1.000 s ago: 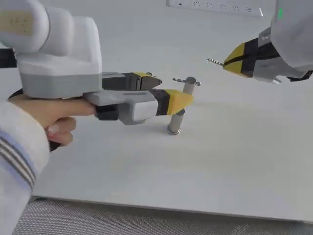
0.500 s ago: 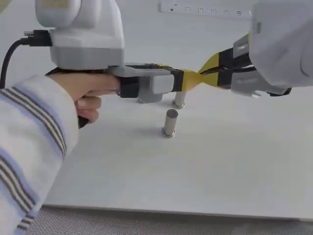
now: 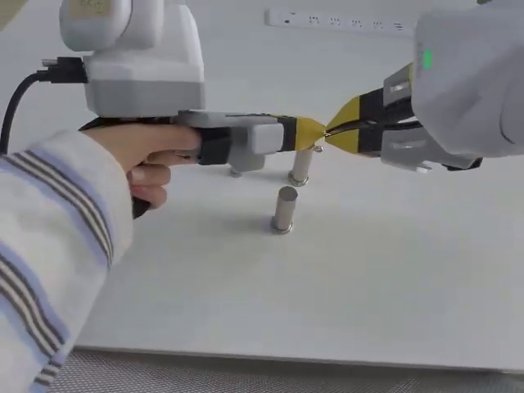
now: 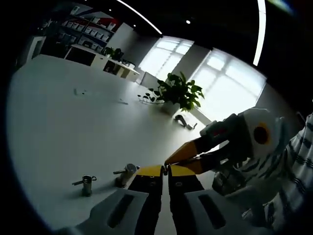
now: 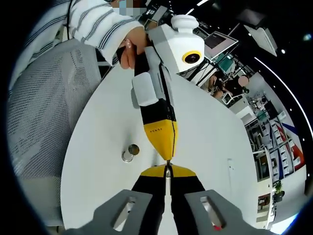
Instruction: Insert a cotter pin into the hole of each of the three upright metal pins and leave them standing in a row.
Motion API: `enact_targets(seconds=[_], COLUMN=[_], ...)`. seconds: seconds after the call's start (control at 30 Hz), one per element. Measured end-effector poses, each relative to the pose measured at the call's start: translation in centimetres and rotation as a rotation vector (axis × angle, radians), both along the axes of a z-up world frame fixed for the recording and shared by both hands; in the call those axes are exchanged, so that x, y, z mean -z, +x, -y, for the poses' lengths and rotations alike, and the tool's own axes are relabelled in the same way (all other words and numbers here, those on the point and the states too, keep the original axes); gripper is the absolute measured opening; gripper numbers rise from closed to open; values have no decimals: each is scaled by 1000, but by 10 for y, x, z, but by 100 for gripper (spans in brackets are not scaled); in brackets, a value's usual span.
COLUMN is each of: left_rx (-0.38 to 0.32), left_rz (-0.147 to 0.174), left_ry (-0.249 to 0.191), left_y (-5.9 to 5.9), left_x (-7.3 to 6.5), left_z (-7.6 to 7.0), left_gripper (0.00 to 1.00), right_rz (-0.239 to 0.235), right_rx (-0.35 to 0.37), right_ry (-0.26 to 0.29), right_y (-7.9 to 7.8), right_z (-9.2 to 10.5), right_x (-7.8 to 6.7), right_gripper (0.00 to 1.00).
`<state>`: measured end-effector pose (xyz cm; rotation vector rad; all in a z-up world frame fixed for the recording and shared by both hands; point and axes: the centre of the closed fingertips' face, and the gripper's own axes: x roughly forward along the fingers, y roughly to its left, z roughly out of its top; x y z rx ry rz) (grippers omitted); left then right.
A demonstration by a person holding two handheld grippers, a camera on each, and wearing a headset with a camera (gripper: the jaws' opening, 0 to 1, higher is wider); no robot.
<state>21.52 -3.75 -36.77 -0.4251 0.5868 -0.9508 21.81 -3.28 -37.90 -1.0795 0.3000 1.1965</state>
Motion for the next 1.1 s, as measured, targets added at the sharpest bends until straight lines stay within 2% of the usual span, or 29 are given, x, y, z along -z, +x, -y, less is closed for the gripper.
enact_targets(seconds=[0.2,0.37,0.43,0.5,0.6,0.7,0.77,0.8,0.83,0.87,0.93,1.0,1.03,1.1], left_rx=[2,24,15,22,28,29,32,34,36,37,49,59,72,83], left_rz=[-11,-36,-58,-47,-8,-3,-2,0,3,9,14,46,88,102], left_ry=[-8,-23,-43,-34,-13,-7,-1,4,7,10,19,35,45,55], left_y=[-3,-5,-6,-2,-2,-2,11,15,17,14,13,11,8,1], left_x=[-1,-1,-3,-2,-3,-3,3,5,7,7,9,9,7,4], left_z=[3,-2,-2,-8,-9,-10,-16,-18,-20,-20,-22,-24,-24,-22], left_gripper=[0,0,0,0,0,0,0,0,0,0,0,0,0,0], right_rz=[1,-3,0,-10,0,11,9,-1,-34,-76,-109,-158,-185,-225], right_rx=[-2,-12,-12,-11,-17,-38,-22,-7,18,51,74,97,101,121], right_ry=[-1,11,21,34,35,23,25,25,27,41,66,107,120,145], right_y=[0,-4,-5,-7,-7,-9,-8,-7,-8,-8,-7,-9,-11,-13], right_z=[0,-3,-4,-5,-6,-6,-4,-2,1,3,6,6,6,7], right_x=[-2,-3,-5,-6,-7,-6,-6,-4,-1,3,5,7,8,9], right_gripper=[0,0,0,0,0,0,0,4,10,15,20,18,18,18])
